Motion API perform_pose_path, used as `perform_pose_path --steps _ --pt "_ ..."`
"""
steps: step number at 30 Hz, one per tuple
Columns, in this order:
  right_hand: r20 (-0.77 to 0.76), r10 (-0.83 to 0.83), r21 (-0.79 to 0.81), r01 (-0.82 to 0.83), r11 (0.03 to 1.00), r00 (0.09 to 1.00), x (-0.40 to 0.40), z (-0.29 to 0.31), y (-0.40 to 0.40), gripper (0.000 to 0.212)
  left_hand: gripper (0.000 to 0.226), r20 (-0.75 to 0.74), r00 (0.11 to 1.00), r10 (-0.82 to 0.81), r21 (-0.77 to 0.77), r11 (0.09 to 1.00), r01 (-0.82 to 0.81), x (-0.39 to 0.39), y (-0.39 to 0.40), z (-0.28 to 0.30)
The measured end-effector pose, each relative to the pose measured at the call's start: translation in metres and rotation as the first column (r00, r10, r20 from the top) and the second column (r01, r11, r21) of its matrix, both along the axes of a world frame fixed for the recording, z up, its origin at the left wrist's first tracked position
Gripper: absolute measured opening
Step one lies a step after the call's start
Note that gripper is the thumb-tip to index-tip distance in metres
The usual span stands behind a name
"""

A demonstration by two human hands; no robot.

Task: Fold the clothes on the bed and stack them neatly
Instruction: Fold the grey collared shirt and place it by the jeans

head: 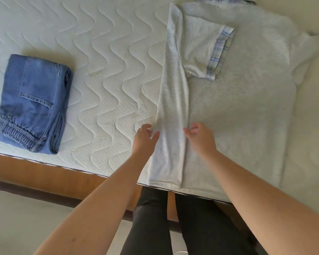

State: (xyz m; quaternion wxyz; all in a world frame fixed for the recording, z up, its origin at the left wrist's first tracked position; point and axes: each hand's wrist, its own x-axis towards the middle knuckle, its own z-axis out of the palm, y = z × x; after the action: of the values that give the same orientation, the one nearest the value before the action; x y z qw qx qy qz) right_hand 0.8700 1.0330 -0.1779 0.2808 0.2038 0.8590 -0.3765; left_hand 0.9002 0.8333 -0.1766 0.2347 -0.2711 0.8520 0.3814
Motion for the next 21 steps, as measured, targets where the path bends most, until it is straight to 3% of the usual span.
perform_pose_path --steps 3,5,7,11,13,16,18,21 --pt "0.026 -0.058 -0.036 0.059 0.998 0.998 -0.045 -0.005 -0.008 0.044 0.044 0.031 0.995 0.094 0.028 0.995 -0.095 -0.051 0.004 -0.005" --pt "0.034 -0.042 -0.025 0.043 0.999 0.999 -0.064 -0.008 -0.012 0.036 0.035 0.032 0.996 0.089 0.018 0.996 -0.089 -0.072 0.005 -0.007" --pt "0.04 0.03 0.043 -0.031 0.999 0.999 -0.074 -0.01 -0.013 0.018 0.023 0.077 0.996 0.033 -0.014 0.999 -0.032 -0.085 0.002 -0.008" --pt "0.096 0.119 0.131 -0.131 0.983 0.988 -0.077 -0.008 -0.006 0.023 0.009 0.219 0.971 -0.096 -0.085 0.99 0.117 -0.098 -0.008 -0.004" --pt "0.058 0.074 0.131 -0.081 0.988 0.996 -0.085 -0.005 0.0 0.024 0.011 0.17 0.981 -0.098 -0.051 0.993 0.108 -0.108 -0.011 -0.002" --pt "-0.104 -0.11 0.097 0.12 0.988 0.988 -0.114 -0.001 0.015 0.028 0.021 0.048 0.988 -0.146 -0.001 0.989 0.146 -0.146 -0.015 0.001" --pt "-0.207 -0.213 0.05 0.228 0.973 0.955 -0.142 -0.001 0.025 0.029 0.025 -0.052 0.977 -0.205 -0.043 0.978 0.203 -0.187 -0.015 0.0" --pt "-0.293 -0.302 0.018 0.321 0.947 0.907 -0.188 -0.007 0.039 0.05 0.033 -0.175 0.945 -0.275 -0.108 0.96 0.26 -0.257 -0.01 0.0"
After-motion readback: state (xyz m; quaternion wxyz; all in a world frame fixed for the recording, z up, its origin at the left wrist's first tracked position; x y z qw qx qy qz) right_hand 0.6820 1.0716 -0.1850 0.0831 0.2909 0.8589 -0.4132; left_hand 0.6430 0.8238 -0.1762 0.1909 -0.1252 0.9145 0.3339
